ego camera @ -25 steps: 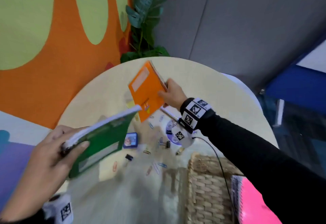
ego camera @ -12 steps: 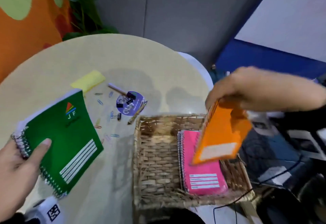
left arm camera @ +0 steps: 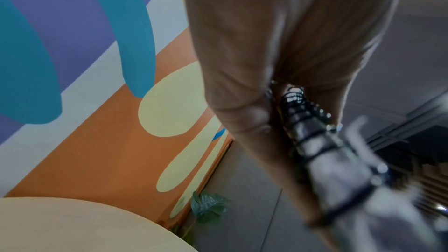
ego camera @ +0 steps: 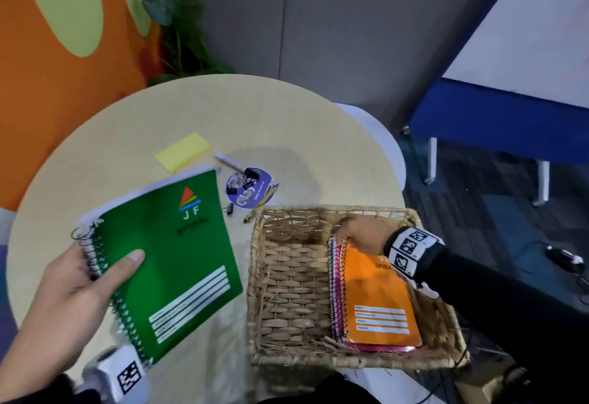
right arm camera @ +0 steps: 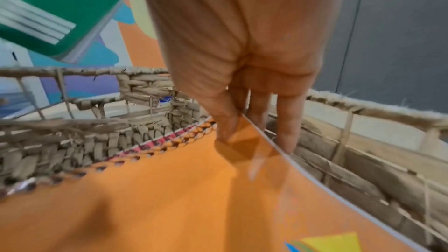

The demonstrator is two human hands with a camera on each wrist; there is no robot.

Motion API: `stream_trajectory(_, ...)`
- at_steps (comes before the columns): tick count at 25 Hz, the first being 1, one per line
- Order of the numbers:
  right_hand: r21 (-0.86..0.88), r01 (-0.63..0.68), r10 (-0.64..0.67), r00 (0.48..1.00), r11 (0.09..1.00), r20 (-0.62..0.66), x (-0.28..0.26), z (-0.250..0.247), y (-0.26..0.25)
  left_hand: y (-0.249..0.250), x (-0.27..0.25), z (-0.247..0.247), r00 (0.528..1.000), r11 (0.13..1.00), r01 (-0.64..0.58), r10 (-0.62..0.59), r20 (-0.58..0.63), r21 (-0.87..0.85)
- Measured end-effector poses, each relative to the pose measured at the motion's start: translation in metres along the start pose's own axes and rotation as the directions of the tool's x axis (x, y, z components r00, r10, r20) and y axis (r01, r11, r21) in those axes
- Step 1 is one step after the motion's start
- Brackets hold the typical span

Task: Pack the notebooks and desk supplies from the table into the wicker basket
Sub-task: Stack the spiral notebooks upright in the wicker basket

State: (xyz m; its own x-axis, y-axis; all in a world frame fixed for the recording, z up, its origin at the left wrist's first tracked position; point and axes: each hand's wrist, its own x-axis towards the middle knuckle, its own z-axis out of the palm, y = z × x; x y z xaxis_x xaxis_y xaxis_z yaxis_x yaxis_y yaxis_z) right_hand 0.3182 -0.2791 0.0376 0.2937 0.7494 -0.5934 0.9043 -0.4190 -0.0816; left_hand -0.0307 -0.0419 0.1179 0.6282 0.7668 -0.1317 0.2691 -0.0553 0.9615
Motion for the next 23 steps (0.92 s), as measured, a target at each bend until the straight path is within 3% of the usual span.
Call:
stream_trajectory(2,-0.014,-0.036,0.035,0.996,0.999,-0.087,-0.006,0.003,0.001,0.026,-0.006,0.013,0.989,0.987,-0.111,0.098,0.109,0.119)
stream_trajectory(3,0.030,-0.043,0.046,0.993,0.999,-0.111,-0.011,-0.003,-0.002,0.039,-0.012,0.020,0.989,0.983,-0.081,0.058,0.138,0.162)
stream_trajectory(5,0.267,0.041,0.030,0.966,0.963,-0.255,-0.036,-0.032,-0.016,0.049,-0.016,0.029,0.984,0.967,-0.123,0.089,0.154,0.223)
stream_trajectory(7,0.380,0.297,-0.061,0.849,0.876,-0.525,-0.074,-0.075,-0.045,0.059,-0.019,0.046,0.947,0.903,-0.264,0.178,0.266,0.337)
stream_trajectory(9,0.236,0.468,-0.203,0.710,0.852,-0.675,-0.108,-0.105,-0.079,0.079,-0.024,0.065,0.872,0.804,-0.451,0.305,0.382,0.387)
stream_trajectory(11,0.086,0.499,-0.298,0.638,0.863,-0.710,-0.125,-0.112,-0.098,0.094,-0.027,0.083,0.797,0.743,-0.563,0.374,0.474,0.361)
stream_trajectory(12,0.070,0.474,-0.288,0.638,0.878,-0.714,-0.132,-0.111,-0.100,0.098,-0.027,0.090,0.765,0.730,-0.603,0.416,0.491,0.321)
stream_trajectory(14,0.157,0.420,-0.200,0.687,0.894,-0.699,-0.149,-0.111,-0.090,0.091,-0.025,0.097,0.766,0.785,-0.581,0.437,0.473,0.215)
stream_trajectory(17,0.190,0.257,-0.098,0.800,0.948,-0.593,-0.176,-0.113,-0.053,0.063,-0.011,0.092,0.861,0.892,-0.409,0.307,0.405,0.192)
stream_trajectory(20,0.246,0.087,-0.001,0.944,0.965,-0.329,-0.172,-0.096,0.000,0.014,0.008,0.077,0.938,0.904,-0.297,0.215,0.273,0.308)
stream_trajectory(23,0.355,0.030,0.000,0.996,0.934,-0.087,-0.134,-0.056,0.036,-0.035,0.026,0.055,0.972,0.872,-0.175,0.080,0.221,0.457)
